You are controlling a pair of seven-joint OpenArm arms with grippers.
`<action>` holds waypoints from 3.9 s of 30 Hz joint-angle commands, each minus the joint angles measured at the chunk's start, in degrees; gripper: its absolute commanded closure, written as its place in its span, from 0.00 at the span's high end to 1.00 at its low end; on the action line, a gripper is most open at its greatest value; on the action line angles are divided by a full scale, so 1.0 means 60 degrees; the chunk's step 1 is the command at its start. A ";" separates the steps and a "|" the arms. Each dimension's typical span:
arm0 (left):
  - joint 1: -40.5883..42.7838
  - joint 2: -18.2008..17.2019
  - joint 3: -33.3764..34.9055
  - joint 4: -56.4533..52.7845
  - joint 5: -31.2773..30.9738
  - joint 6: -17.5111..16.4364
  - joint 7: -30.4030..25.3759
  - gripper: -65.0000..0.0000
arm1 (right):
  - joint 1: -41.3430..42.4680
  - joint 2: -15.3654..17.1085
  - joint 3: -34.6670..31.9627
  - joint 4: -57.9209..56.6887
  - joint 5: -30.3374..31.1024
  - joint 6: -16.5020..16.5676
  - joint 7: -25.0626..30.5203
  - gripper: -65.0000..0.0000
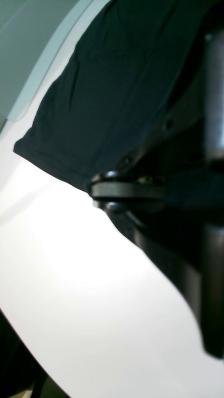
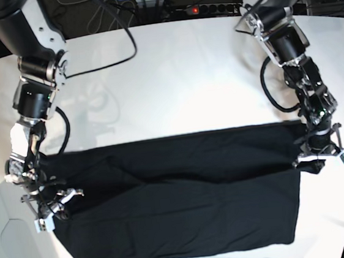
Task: Fold the T-shirt properly
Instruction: 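Lift the shoulder edge and carry it over toward the hem, then drag the held shoulder edge back toward the robot, flattening the shirt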
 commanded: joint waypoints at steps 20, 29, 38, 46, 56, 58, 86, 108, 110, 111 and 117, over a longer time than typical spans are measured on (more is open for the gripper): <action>-0.0524 -0.0139 -0.0042 -0.0497 -0.0113 -0.0005 -0.0168 0.67 | 0.0268 0.0339 0.0038 0.0202 0.0195 0.0065 0.0234 0.49; 0.1659 -0.0212 -0.0042 0.0822 -0.0157 -0.0034 -0.0212 0.68 | -0.0831 0.0676 0.0052 0.0906 0.0224 0.0065 0.0292 0.56; 0.2055 -0.0095 0.0001 -0.0365 -0.0157 -0.0063 -0.0271 0.68 | -0.1945 0.0574 0.0052 0.1799 0.0239 0.0065 0.0321 0.56; 0.1439 -0.0081 0.0031 -0.1083 -0.0157 -0.0063 -0.0271 0.67 | -0.2340 0.0720 0.0331 0.2078 0.0239 0.0065 0.0321 0.56; 0.0809 -0.0168 0.0368 -0.2533 -0.0157 -0.0063 -0.0271 0.03 | -0.2223 0.1365 0.1122 0.0964 0.0239 0.0065 0.0321 0.57; 0.0809 -0.0168 0.0368 -0.2533 -0.0157 -0.0063 -0.0271 0.00 | -0.2208 0.1380 0.1136 0.0745 0.0239 0.0065 0.0336 0.57; 0.2597 -0.0168 0.0295 -0.0189 -0.0157 -0.0063 -0.0168 0.00 | -0.3659 0.1717 0.1166 -0.0120 0.0239 0.0123 0.1889 0.00; 0.5234 -0.0095 -0.0541 0.4690 -0.0157 -0.0063 -0.0139 0.00 | -0.6545 0.1013 0.1415 0.7250 0.0254 0.0138 0.0556 0.00; 0.5249 -0.0124 -0.0687 0.4837 -0.0157 -0.0063 -0.0139 0.00 | -0.6545 0.1013 0.1547 0.7397 0.0254 0.0138 0.0556 0.00; 0.5249 -0.0124 -0.0775 0.4851 -0.0157 -0.0063 -0.0139 0.00 | -0.6545 0.1043 0.1547 0.7411 0.0254 0.0138 0.0556 0.00; 0.5058 -0.0168 -0.0804 0.4895 -0.0157 -0.0063 -0.0139 0.00 | -0.6443 0.1292 0.1517 0.7382 0.0254 0.0138 0.0556 0.00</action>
